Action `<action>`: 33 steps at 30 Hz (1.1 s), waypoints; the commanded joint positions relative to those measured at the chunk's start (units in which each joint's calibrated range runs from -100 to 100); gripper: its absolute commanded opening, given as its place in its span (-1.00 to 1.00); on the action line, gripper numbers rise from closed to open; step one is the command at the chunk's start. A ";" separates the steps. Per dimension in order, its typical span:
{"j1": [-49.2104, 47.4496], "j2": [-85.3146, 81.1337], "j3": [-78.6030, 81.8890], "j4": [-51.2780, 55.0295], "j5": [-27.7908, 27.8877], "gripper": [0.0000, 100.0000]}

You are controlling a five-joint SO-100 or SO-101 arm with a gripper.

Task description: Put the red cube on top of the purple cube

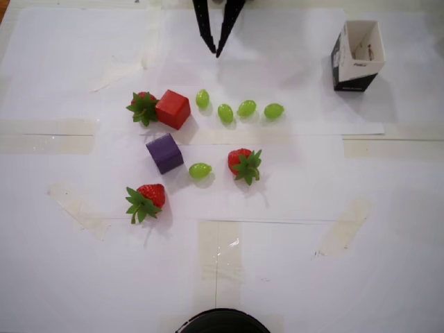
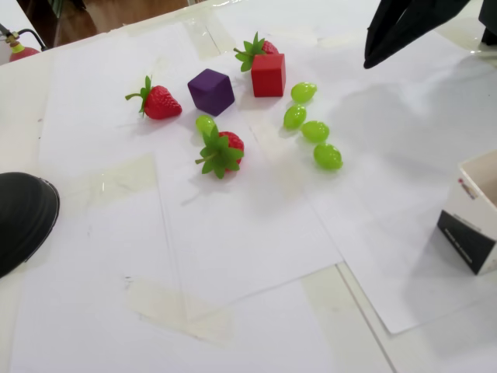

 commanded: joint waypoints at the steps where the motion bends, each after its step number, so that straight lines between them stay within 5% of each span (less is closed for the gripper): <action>1: 0.19 -0.32 -1.00 -2.10 -0.29 -1.00; 12: 0.48 14.21 -16.45 -9.45 2.39 -1.00; 33: 7.03 62.88 -71.09 10.07 6.25 -1.00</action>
